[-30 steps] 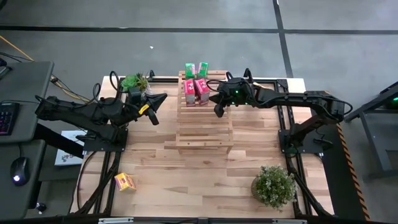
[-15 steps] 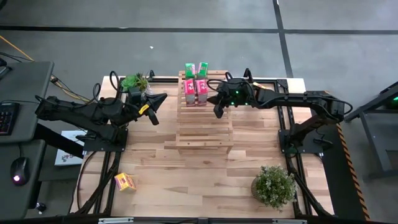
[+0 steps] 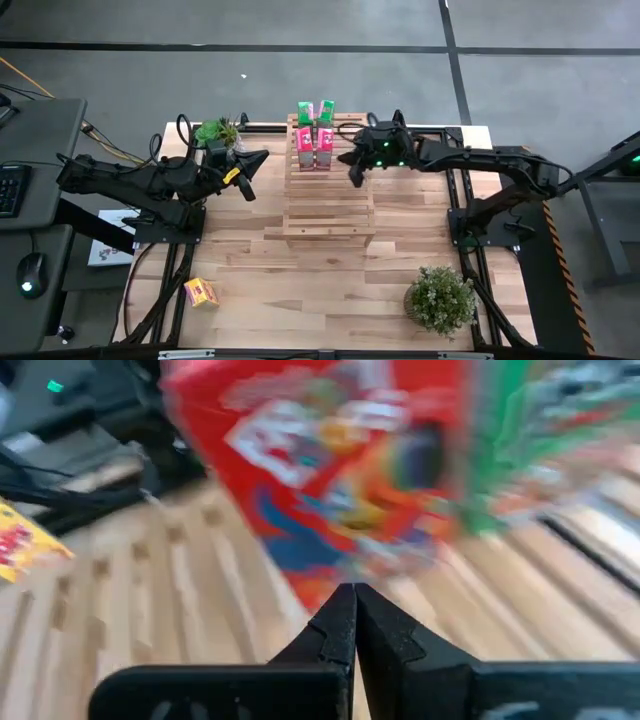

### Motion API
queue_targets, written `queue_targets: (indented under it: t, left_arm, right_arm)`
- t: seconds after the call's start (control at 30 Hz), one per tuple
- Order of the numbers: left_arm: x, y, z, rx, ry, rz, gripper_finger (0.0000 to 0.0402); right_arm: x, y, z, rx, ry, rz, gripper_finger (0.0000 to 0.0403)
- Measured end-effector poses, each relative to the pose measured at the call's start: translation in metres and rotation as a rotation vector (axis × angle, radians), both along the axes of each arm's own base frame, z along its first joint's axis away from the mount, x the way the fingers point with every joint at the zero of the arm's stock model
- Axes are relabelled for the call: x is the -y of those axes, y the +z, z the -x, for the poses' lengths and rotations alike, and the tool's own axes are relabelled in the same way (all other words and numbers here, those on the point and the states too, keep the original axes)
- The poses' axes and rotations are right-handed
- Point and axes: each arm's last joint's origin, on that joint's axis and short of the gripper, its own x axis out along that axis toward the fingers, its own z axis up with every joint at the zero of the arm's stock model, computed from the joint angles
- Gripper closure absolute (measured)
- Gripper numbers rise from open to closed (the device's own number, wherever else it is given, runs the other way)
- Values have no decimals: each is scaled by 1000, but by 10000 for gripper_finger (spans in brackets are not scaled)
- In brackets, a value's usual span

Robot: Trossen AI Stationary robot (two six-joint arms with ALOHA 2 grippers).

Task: Stack cereal on shelf
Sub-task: Put the top right yellow cereal box on the shelf

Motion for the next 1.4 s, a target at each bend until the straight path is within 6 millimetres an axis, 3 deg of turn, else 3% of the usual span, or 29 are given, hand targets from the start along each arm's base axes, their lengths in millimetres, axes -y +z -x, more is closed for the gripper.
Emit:
queue_targets:
  t: [0.17,0.4,0.5,0.6,0.8,0.93,1.07,1.4]
  left_arm:
    - [0,0,0,0,0,0,401]
    - [-1,0,0,0,5,0,401]
    - [-1,0,0,8,6,12,401]
    - [-1,0,0,14,7,21,401]
    - [-1,0,0,16,-5,24,401]
    - [-1,0,0,17,-5,24,401]
    - [-1,0,0,23,-5,33,401]
    - [-1,0,0,30,-5,45,401]
  right_arm:
    - [2,20,46,-125,-32,27,403]
    - [-1,29,113,-368,-235,-14,396]
    - [10,29,127,-398,-289,-26,360]
    - [35,22,136,-439,-336,-62,294]
    - [87,10,144,-668,-420,-118,139]
    - [114,-3,136,-775,-371,-120,74]
    - [128,-17,127,-845,-303,-134,51]
    - [140,-46,120,-1008,-240,-174,48]
